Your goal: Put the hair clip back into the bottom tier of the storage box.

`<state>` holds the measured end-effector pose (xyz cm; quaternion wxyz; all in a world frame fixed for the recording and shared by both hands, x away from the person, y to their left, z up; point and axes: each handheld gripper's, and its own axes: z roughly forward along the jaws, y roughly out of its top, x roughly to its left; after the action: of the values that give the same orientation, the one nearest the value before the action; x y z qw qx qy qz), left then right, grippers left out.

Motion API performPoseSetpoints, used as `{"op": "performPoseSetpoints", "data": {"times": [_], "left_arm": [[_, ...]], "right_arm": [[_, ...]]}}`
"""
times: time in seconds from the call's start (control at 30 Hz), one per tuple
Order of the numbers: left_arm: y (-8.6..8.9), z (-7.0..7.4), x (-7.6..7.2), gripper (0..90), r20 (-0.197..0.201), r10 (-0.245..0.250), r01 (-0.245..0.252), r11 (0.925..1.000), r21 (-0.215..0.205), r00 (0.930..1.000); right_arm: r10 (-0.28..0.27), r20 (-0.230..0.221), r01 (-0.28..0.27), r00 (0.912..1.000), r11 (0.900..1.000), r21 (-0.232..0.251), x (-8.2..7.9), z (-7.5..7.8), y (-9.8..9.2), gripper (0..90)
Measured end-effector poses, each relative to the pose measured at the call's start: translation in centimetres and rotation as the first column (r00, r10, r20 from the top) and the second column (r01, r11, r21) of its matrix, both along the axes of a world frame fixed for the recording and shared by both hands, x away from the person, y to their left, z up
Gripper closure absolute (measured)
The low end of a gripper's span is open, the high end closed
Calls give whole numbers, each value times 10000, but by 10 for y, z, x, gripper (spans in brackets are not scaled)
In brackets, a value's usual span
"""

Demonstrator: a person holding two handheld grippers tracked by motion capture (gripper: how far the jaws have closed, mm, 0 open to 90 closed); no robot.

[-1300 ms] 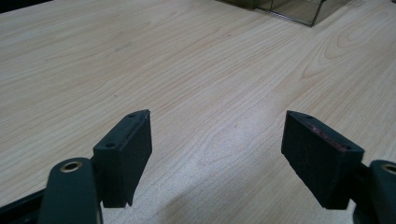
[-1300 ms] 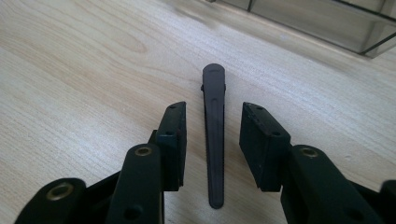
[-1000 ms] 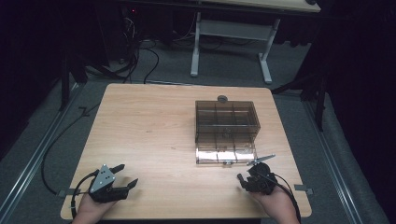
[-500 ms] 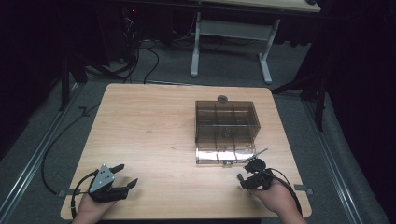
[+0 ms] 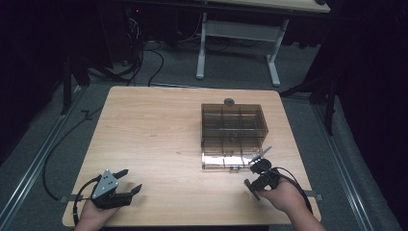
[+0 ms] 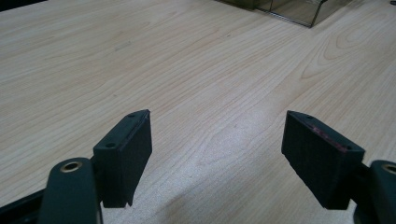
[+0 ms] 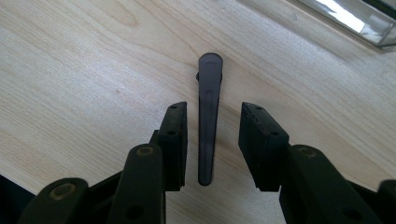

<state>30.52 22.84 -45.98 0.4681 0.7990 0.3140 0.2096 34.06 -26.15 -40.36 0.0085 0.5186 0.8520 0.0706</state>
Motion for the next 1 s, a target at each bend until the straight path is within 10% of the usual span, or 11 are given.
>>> {"op": "performPoseSetpoints", "data": {"times": [1.0], "left_arm": [[-1,0,0,249,-70,-73,73,10000,63,9999]], "right_arm": [[508,-936,-565,9943,9966,-599,20,-7,14,761]]}}
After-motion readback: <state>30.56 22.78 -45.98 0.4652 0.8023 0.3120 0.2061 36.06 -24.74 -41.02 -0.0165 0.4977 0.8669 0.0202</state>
